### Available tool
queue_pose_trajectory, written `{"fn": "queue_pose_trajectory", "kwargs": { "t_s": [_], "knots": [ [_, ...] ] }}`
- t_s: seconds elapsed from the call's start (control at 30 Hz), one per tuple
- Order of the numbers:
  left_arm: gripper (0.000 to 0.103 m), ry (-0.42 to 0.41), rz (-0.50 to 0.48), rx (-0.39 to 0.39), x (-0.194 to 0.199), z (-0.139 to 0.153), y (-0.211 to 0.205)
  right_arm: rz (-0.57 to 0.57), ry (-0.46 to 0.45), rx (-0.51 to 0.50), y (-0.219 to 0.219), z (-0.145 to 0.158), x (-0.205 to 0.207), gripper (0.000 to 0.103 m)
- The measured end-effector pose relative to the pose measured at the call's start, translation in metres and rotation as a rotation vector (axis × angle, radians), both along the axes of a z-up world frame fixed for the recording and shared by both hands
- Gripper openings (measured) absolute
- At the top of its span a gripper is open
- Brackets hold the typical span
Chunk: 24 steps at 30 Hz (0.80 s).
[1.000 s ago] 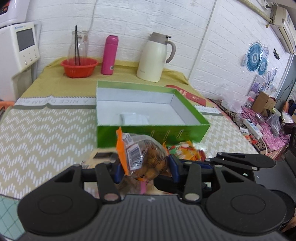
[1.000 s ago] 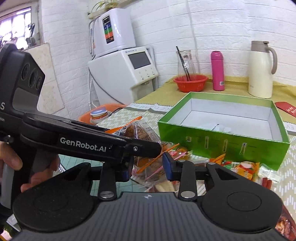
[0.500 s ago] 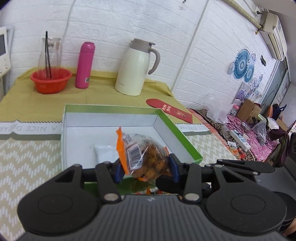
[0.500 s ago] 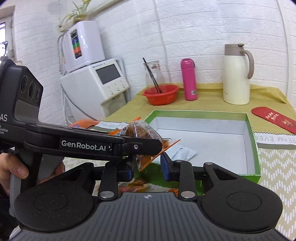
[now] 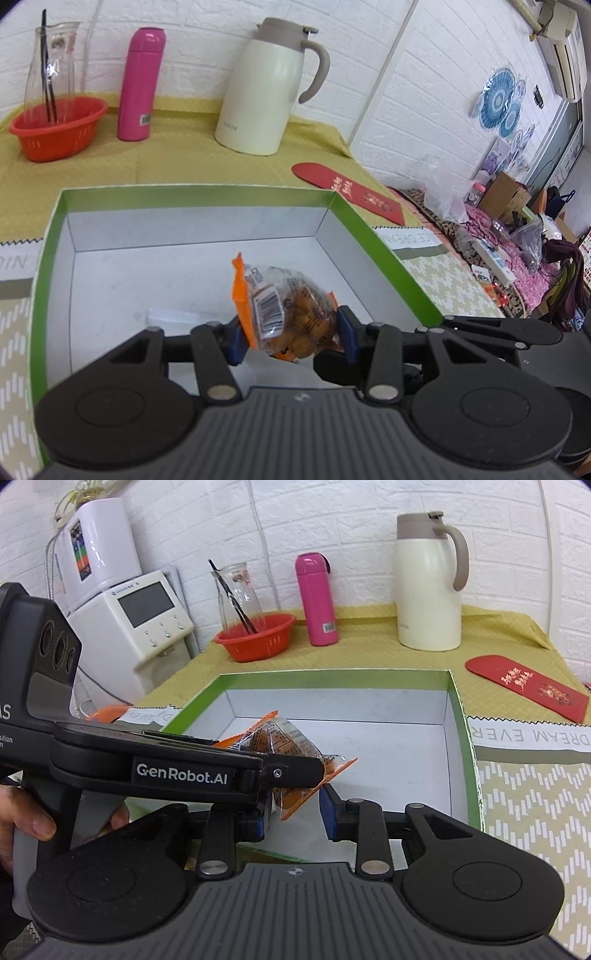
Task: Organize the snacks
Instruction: 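Lower the nut bag into the box and open the left gripper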
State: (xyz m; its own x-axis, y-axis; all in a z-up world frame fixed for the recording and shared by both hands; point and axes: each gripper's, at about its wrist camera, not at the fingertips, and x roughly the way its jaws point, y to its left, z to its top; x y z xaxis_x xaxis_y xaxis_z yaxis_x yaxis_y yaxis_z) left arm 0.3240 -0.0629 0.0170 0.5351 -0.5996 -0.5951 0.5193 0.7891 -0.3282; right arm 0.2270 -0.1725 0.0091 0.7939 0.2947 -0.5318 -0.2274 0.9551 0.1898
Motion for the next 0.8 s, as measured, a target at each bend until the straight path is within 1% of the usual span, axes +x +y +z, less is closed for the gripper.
{"fn": "queue_pose_trajectory", "kwargs": {
  "t_s": [0.03, 0.07, 0.1, 0.13, 0.17, 0.2, 0.23, 0.27, 0.33, 0.37, 0.53, 0.7, 0.8],
  "knots": [
    [0.045, 0.002, 0.0, 0.008, 0.003, -0.002, -0.002, -0.001, 0.005, -0.002, -0.001, -0.002, 0.003, 0.052],
    [0.048, 0.003, 0.004, 0.016, 0.006, -0.003, -0.004, 0.002, 0.007, -0.01, -0.002, -0.003, 0.007, 0.053],
    [0.056, -0.006, 0.022, 0.024, 0.008, -0.004, -0.005, 0.008, 0.007, -0.02, -0.002, -0.004, 0.009, 0.055],
    [0.075, -0.029, 0.045, 0.024, 0.008, -0.003, -0.005, 0.016, 0.001, -0.029, -0.001, -0.005, 0.009, 0.068],
    [0.077, -0.068, 0.071, 0.021, 0.006, -0.001, -0.003, 0.026, -0.003, -0.042, -0.001, -0.005, 0.009, 0.08],
    [0.08, -0.104, 0.089, 0.033, 0.004, 0.003, -0.003, 0.026, -0.015, -0.056, 0.0, -0.004, 0.008, 0.103],
    [0.086, -0.116, 0.107, 0.051, 0.004, 0.006, -0.003, 0.018, -0.036, -0.065, 0.0, -0.003, 0.006, 0.103],
    [0.1, -0.118, 0.135, 0.066, 0.004, 0.008, -0.003, 0.011, -0.069, -0.073, 0.0, -0.003, 0.002, 0.103],
    [0.1, -0.15, 0.182, 0.078, 0.001, 0.014, -0.001, 0.016, -0.111, -0.088, 0.0, -0.002, -0.003, 0.103],
    [0.1, -0.162, 0.192, 0.086, 0.0, 0.017, 0.0, 0.023, -0.117, -0.095, 0.0, -0.001, -0.004, 0.103],
    [0.1, -0.176, 0.23, 0.091, -0.011, 0.029, 0.009, 0.022, -0.112, -0.104, 0.004, 0.004, -0.013, 0.103],
    [0.1, -0.26, 0.257, 0.11, -0.042, 0.05, 0.018, 0.031, -0.134, -0.101, 0.007, 0.02, -0.035, 0.103],
    [0.1, -0.284, 0.261, 0.111, -0.066, 0.065, 0.026, 0.036, -0.166, -0.112, 0.008, 0.035, -0.057, 0.103]
  ]
}}
